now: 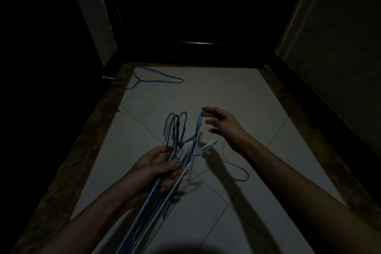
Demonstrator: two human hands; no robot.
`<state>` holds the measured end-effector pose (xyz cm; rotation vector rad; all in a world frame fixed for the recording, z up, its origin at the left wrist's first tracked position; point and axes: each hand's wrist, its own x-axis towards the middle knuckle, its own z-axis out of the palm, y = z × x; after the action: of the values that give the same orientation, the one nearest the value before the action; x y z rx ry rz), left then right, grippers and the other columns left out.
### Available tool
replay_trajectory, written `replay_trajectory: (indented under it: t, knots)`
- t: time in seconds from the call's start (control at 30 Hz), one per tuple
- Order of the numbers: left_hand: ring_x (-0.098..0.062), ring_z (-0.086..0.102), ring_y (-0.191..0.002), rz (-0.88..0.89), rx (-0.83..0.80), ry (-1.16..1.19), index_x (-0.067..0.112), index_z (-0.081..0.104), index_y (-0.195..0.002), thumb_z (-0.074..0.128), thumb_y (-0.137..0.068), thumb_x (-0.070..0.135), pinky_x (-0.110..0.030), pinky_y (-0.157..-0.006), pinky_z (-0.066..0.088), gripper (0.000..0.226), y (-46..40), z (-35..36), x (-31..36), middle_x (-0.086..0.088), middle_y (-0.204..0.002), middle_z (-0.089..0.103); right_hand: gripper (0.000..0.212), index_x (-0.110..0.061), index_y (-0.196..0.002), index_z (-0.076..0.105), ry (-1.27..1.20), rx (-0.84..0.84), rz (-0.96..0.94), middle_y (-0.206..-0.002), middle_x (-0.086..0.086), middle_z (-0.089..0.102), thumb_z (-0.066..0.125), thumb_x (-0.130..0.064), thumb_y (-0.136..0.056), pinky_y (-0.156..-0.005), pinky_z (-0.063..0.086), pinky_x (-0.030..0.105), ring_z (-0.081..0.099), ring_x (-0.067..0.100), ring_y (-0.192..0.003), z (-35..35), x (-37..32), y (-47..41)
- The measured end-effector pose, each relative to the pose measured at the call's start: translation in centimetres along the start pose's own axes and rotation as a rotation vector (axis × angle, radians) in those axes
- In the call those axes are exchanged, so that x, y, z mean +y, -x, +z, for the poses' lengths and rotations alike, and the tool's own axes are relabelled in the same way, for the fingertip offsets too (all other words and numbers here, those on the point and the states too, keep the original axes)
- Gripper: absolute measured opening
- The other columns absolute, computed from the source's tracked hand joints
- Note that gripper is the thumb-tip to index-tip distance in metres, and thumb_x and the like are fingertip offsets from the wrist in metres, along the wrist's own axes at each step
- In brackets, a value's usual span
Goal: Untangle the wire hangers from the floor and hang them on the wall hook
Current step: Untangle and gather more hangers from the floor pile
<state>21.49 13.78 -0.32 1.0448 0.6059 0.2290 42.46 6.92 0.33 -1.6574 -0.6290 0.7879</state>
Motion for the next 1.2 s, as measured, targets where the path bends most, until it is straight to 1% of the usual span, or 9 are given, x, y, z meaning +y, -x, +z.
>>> replay_trajectory:
  t: [0.13, 0.23, 0.4, 0.5, 0.6, 0.7, 0.8, 1.07, 1.2]
  knots:
    - [-0.021, 0.068, -0.057, 0.011, -0.02, 0.006, 0.003, 0.055, -0.102, 0.054, -0.082, -0.011, -0.022, -0.048, 0.051, 0.024, 0.0, -0.3, 0.2, -0.008, -0.084, 0.067, 0.048, -0.021, -0.126, 0.05, 0.055, -0.09, -0.011, -0.102, -0.001, 0.064, 0.037, 0.009, -0.09, -0.062, 0.036, 0.027, 0.055, 0.011, -0.085, 0.7, -0.2, 0.2]
    - [-0.022, 0.067, -0.058, 0.002, -0.027, 0.011, 0.001, 0.052, -0.108, 0.054, -0.083, -0.01, -0.023, -0.05, 0.05, 0.027, 0.0, -0.4, 0.1, -0.01, -0.092, 0.062, 0.058, -0.022, -0.133, 0.041, 0.081, -0.163, -0.059, -0.105, 0.004, 0.062, 0.035, 0.013, -0.087, -0.052, 0.036, 0.019, 0.056, 0.008, -0.079, 1.2, 0.0, 0.6]
    - [-0.032, 0.07, -0.084, 0.002, -0.027, -0.001, 0.006, 0.05, -0.112, 0.054, -0.084, -0.007, -0.031, -0.058, 0.053, 0.031, -0.3, -0.8, 0.0, -0.01, -0.097, 0.058, 0.064, -0.029, -0.138, 0.026, 0.14, -0.168, -0.102, -0.112, 0.01, 0.054, 0.047, 0.007, -0.089, -0.052, 0.049, 0.018, 0.06, 0.02, -0.082, 1.7, 0.6, 0.8]
    - [-0.033, 0.07, -0.085, -0.008, -0.034, 0.006, 0.005, 0.05, -0.112, 0.052, -0.085, -0.009, -0.03, -0.061, 0.056, 0.031, -0.2, -0.8, 0.0, -0.013, -0.099, 0.056, 0.049, -0.015, -0.129, 0.03, 0.136, -0.043, -0.019, -0.101, 0.008, 0.048, 0.058, -0.007, -0.089, -0.049, 0.048, 0.019, 0.058, 0.019, -0.071, 2.2, 1.1, 0.9]
    - [-0.035, 0.07, -0.086, -0.024, -0.013, 0.039, 0.009, 0.052, -0.112, 0.051, -0.086, -0.011, -0.036, -0.069, 0.057, 0.033, -0.2, -0.6, -0.2, -0.009, -0.109, 0.057, 0.037, -0.009, -0.109, 0.037, -0.023, -0.031, 0.206, -0.09, 0.009, 0.055, 0.065, -0.015, -0.086, -0.05, 0.049, 0.023, 0.059, 0.018, -0.064, 3.0, 1.9, 1.2]
    - [-0.038, 0.068, -0.09, -0.031, -0.006, 0.061, 0.007, 0.049, -0.117, 0.05, -0.086, -0.011, -0.044, -0.077, 0.054, 0.036, -0.3, -0.6, -0.4, -0.011, -0.112, 0.056, 0.039, -0.005, -0.113, 0.037, -0.365, -0.045, 0.297, -0.082, 0.02, 0.06, 0.061, 0.005, -0.084, -0.049, 0.055, 0.027, 0.065, 0.018, -0.05, 3.6, 2.1, 1.5]
    - [-0.036, 0.069, -0.088, -0.03, 0.008, 0.08, 0.006, 0.051, -0.111, 0.05, -0.086, -0.012, -0.046, -0.078, 0.052, 0.031, -0.3, -0.4, -0.4, -0.011, -0.097, 0.058, 0.042, -0.001, -0.117, 0.035, -0.513, 0.014, 0.262, -0.083, 0.023, 0.058, 0.055, 0.014, -0.084, -0.047, 0.055, 0.027, 0.064, 0.017, -0.046, 3.4, 1.4, 1.8]
    - [-0.037, 0.068, -0.092, -0.048, 0.013, 0.165, 0.006, 0.05, -0.108, 0.048, -0.087, -0.012, -0.048, -0.075, 0.056, 0.028, -0.4, 0.1, -0.2, -0.01, -0.112, 0.055, 0.031, 0.012, -0.117, 0.042, -0.365, 0.026, 0.165, -0.071, 0.016, 0.049, 0.046, 0.015, -0.087, -0.047, 0.051, 0.025, 0.053, 0.018, -0.046, 1.8, 0.0, 3.5]
    - [-0.037, 0.068, -0.09, -0.049, 0.021, 0.183, 0.006, 0.051, -0.106, 0.048, -0.086, -0.012, -0.044, -0.072, 0.058, 0.027, -0.3, 0.5, -0.1, -0.009, -0.11, 0.056, 0.023, 0.004, -0.11, 0.05, -0.332, 0.085, 0.149, -0.078, 0.017, 0.057, 0.049, 0.011, -0.088, -0.049, 0.055, 0.025, 0.06, 0.015, -0.048, 1.1, -0.3, 4.0]
